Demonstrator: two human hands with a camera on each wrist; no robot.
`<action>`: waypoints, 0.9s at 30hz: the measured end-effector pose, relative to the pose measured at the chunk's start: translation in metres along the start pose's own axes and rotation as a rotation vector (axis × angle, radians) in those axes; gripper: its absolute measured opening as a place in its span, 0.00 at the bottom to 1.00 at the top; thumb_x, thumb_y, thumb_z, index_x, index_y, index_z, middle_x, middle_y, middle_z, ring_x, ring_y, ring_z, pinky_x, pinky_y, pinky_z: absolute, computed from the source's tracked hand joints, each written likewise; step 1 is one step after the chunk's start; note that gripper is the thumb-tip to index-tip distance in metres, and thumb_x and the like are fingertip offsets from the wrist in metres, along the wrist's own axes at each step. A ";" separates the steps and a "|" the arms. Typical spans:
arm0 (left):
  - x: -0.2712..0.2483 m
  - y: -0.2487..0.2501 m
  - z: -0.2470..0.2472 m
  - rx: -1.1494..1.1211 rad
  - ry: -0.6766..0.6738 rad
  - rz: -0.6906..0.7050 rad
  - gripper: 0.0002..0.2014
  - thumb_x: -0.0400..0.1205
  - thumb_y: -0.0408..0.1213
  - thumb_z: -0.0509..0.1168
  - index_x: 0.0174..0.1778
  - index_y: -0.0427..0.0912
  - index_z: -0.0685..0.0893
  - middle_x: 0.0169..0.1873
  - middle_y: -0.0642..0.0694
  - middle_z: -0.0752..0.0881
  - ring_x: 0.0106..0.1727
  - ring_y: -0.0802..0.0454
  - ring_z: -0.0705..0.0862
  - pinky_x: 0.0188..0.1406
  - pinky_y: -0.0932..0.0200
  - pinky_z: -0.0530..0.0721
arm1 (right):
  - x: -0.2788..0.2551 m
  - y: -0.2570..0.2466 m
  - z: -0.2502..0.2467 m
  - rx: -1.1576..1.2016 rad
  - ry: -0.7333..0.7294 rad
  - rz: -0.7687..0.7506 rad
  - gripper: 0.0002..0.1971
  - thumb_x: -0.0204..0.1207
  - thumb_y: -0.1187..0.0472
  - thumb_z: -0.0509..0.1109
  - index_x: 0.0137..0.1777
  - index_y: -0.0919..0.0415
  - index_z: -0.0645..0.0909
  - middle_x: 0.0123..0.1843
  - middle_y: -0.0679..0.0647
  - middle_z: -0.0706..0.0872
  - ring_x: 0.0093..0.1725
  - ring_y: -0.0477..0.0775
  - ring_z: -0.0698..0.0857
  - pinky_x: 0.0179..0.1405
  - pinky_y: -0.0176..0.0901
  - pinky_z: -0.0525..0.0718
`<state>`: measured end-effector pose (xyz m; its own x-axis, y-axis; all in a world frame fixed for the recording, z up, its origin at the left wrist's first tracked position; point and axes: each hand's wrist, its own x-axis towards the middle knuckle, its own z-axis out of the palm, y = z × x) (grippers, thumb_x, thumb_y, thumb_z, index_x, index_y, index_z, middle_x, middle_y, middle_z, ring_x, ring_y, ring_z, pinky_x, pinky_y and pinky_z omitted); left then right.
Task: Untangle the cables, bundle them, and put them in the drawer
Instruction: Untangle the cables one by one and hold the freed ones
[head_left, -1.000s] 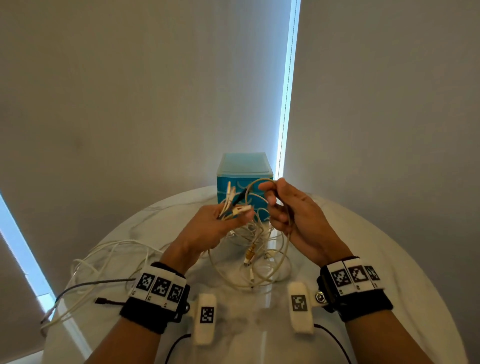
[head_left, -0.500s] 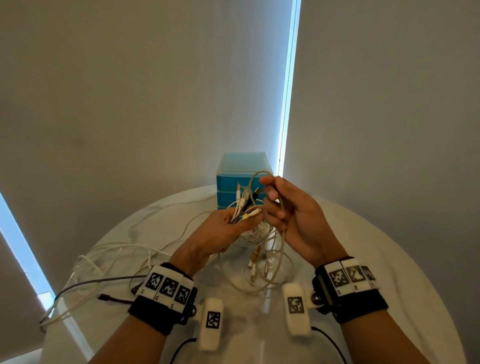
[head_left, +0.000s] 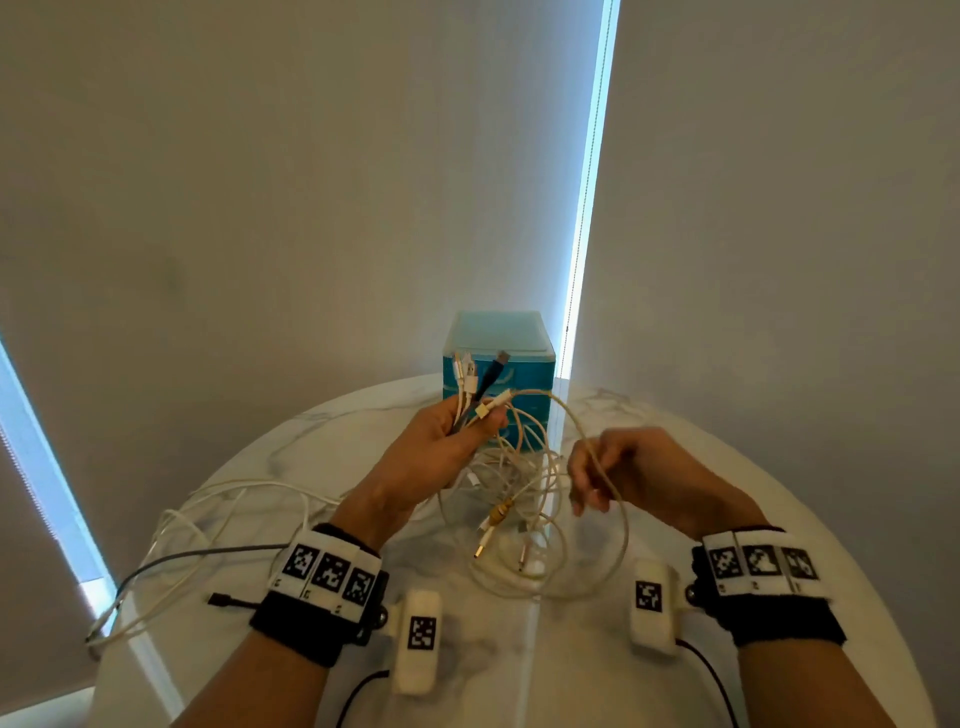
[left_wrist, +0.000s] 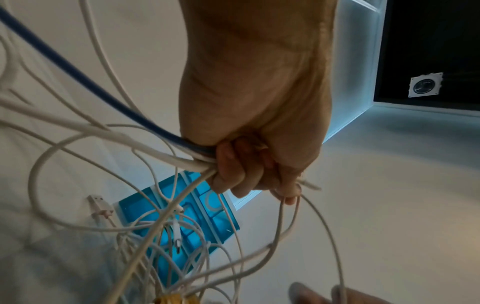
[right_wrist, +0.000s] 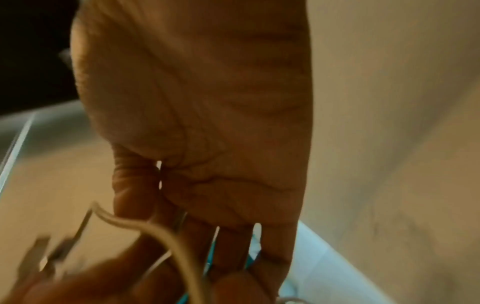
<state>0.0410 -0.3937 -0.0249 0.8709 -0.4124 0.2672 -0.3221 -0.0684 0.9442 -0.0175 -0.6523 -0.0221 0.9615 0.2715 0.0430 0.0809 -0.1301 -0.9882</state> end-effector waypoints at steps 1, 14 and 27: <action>-0.001 0.001 0.000 0.042 -0.016 -0.004 0.08 0.92 0.47 0.68 0.58 0.48 0.90 0.21 0.66 0.80 0.22 0.69 0.77 0.25 0.73 0.70 | 0.004 0.004 -0.001 -0.155 0.024 0.030 0.16 0.70 0.63 0.59 0.39 0.62 0.91 0.42 0.67 0.92 0.43 0.65 0.92 0.45 0.52 0.81; 0.003 -0.005 0.001 0.214 -0.049 -0.014 0.05 0.86 0.46 0.76 0.56 0.57 0.94 0.39 0.65 0.94 0.39 0.73 0.89 0.38 0.74 0.79 | 0.021 -0.002 0.046 -0.500 0.423 -0.085 0.23 0.88 0.32 0.63 0.48 0.49 0.86 0.37 0.45 0.88 0.35 0.41 0.84 0.43 0.44 0.82; 0.009 -0.012 -0.030 -0.258 0.256 -0.210 0.08 0.82 0.41 0.77 0.44 0.41 0.97 0.26 0.51 0.60 0.26 0.53 0.54 0.24 0.57 0.51 | -0.010 -0.007 -0.036 1.020 1.185 -0.402 0.20 0.92 0.68 0.54 0.40 0.49 0.74 0.27 0.45 0.71 0.21 0.46 0.64 0.18 0.37 0.63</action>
<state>0.0643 -0.3691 -0.0281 0.9823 -0.1727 0.0719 -0.0522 0.1162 0.9919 -0.0184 -0.6890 -0.0101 0.6137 -0.7850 -0.0841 0.6306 0.5515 -0.5461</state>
